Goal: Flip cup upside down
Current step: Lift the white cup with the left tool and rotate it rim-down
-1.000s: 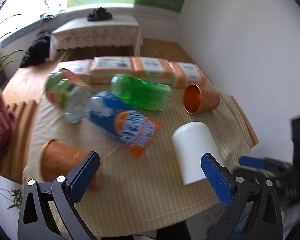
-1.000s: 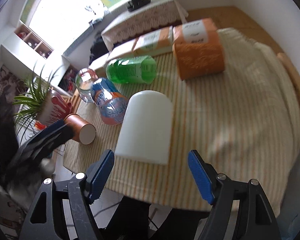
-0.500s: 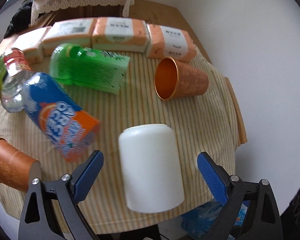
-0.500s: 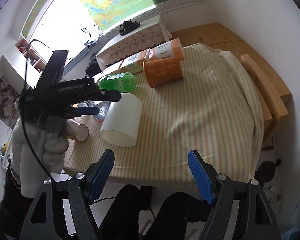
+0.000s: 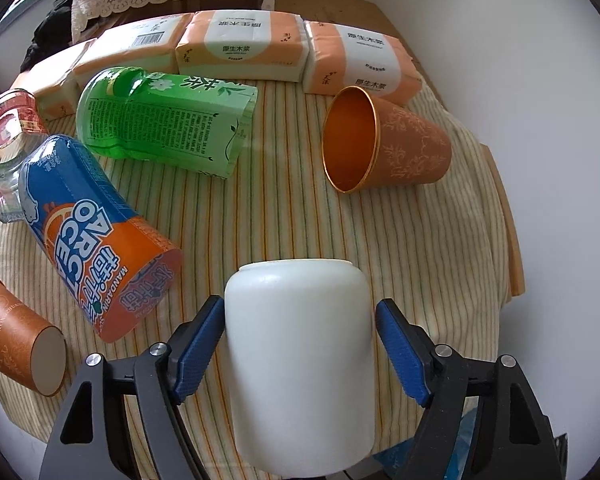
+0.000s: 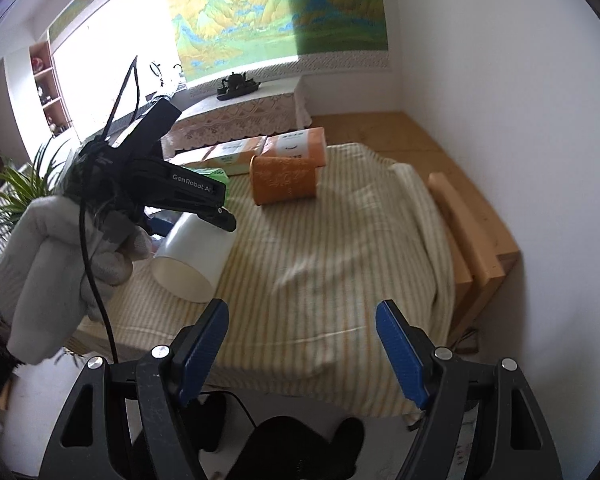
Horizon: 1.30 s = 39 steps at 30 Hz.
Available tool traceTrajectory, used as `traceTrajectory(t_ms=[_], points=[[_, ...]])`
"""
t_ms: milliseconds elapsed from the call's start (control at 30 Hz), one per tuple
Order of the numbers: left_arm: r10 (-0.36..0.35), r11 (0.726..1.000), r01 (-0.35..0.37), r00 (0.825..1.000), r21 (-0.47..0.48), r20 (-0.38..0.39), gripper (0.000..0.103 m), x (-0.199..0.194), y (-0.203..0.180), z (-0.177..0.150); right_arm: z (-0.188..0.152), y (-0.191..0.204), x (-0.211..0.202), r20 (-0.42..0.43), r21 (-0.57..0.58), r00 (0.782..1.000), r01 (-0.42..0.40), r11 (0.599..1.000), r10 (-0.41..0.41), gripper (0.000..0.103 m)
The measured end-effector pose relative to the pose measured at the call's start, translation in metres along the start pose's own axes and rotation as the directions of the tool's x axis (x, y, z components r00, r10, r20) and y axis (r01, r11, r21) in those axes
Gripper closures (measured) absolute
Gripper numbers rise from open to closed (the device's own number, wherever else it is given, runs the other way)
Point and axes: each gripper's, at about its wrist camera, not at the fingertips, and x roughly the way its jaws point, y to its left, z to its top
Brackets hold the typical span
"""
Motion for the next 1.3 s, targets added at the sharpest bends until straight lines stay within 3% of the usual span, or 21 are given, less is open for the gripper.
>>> traceTrajectory(t_ms=[467, 767, 1067, 1300], points=[[0.026, 0.999, -0.026, 1.0, 0.037, 0.002, 0.026, 0.016, -0.018, -0.001, -0.008, -0.005, -0.008, 0.02, 0.0, 0.999, 0.027, 1.0, -0.027, 0.03], [-0.009, 0.998, 0.006, 0.999, 0.065, 0.044, 0.026, -0.001, -0.021, -0.013, -0.01, -0.004, -0.009, 0.022, 0.002, 0.999, 0.023, 1.0, -0.023, 0.03], [-0.019, 0.992, -0.006, 0.981, 0.127, 0.194, 0.027, -0.044, -0.021, -0.033, -0.01, 0.001, -0.005, 0.025, 0.005, 1.0, 0.017, 1.0, -0.017, 0.03], [-0.012, 0.987, -0.042, 0.943, 0.155, 0.333, 0.027, -0.067, -0.015, -0.061, -0.01, 0.008, -0.003, 0.04, 0.001, 0.999, 0.018, 1.0, -0.018, 0.03]])
